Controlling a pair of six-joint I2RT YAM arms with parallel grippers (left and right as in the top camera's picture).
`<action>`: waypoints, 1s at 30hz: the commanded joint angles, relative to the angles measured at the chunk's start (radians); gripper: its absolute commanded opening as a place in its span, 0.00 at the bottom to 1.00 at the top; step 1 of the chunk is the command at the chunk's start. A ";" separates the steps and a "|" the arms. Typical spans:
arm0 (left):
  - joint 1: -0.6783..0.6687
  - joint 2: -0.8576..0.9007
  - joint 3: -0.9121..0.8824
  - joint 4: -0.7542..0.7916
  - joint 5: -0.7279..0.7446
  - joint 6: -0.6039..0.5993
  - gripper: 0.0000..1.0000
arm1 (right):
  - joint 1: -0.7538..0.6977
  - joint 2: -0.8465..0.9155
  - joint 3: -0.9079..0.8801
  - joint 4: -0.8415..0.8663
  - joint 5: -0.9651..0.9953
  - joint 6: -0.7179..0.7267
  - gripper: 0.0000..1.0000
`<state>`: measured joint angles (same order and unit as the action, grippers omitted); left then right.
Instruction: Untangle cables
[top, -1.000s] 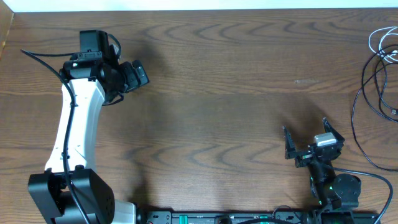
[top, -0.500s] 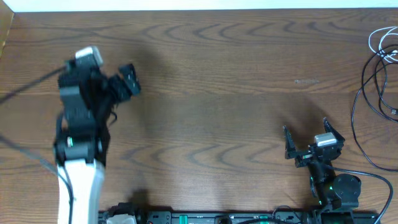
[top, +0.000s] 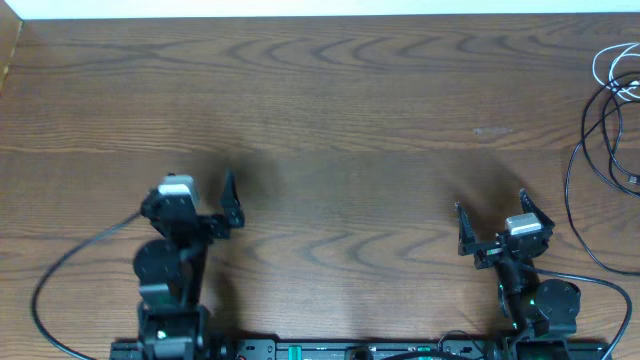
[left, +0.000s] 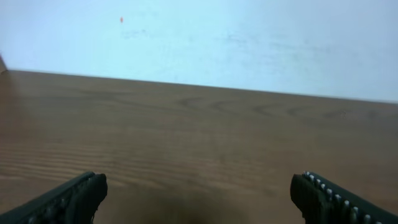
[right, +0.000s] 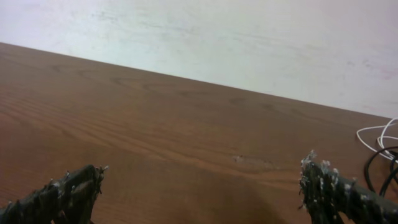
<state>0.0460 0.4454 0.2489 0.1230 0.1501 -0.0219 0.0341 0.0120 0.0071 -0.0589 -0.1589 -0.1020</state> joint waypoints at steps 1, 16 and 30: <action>-0.021 -0.115 -0.116 0.037 -0.013 0.118 1.00 | 0.005 -0.005 -0.002 -0.004 0.003 0.011 0.99; -0.021 -0.392 -0.245 -0.189 -0.058 0.115 1.00 | 0.005 -0.005 -0.002 -0.004 0.003 0.011 0.99; -0.031 -0.432 -0.244 -0.189 -0.061 0.115 1.00 | 0.005 -0.005 -0.002 -0.004 0.003 0.011 0.99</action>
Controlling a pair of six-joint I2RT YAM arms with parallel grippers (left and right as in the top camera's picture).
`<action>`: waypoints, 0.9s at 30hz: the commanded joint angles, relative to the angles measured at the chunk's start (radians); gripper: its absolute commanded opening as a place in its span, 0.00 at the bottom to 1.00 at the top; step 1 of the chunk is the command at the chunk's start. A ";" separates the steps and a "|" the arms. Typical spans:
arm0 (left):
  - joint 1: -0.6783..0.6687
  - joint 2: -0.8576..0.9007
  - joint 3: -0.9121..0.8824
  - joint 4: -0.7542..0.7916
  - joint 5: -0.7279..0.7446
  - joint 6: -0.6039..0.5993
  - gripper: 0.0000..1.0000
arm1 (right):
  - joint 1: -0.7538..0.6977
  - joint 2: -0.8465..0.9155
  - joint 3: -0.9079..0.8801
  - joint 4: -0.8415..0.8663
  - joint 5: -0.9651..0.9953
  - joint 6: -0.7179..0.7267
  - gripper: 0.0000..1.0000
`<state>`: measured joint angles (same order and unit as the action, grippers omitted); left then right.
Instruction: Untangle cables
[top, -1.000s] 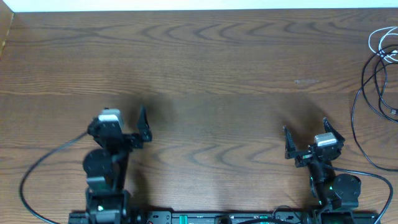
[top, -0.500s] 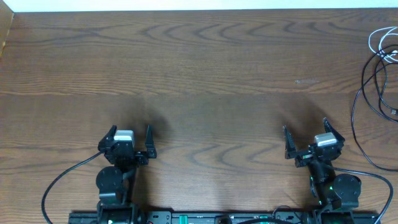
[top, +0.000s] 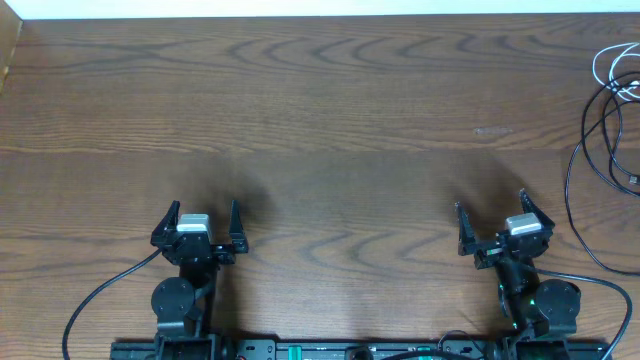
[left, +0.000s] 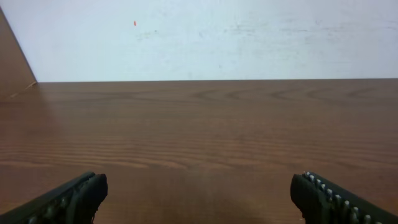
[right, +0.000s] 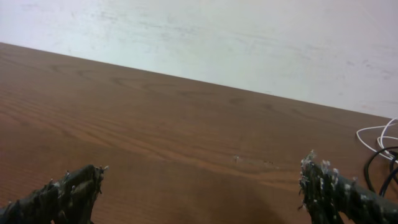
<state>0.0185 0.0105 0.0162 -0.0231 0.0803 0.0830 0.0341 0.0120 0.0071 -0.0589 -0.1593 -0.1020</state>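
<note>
A tangle of black and white cables lies at the table's right edge; its white loop and a black strand show at the right of the right wrist view. My left gripper sits open near the front left, nothing between its fingers. My right gripper is open at the front right, left of the cables and apart from them, its fingers empty.
The wooden table runs to a white wall at the back. A raised wooden edge stands at the far left. Each arm's own black lead trails by the front edge.
My left arm has drawn back toward the front edge and turned to face straight ahead; its gripper stays open. The right arm and the cables have not moved.
</note>
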 joint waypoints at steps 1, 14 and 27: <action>-0.003 0.005 -0.011 -0.043 0.008 0.010 1.00 | 0.005 -0.005 -0.002 -0.004 0.003 0.011 0.99; -0.003 0.014 -0.011 -0.043 0.008 0.010 1.00 | 0.005 -0.005 -0.002 -0.004 0.003 0.011 0.99; -0.003 0.014 -0.011 -0.043 0.008 0.010 1.00 | 0.005 -0.005 -0.002 -0.004 0.003 0.011 0.99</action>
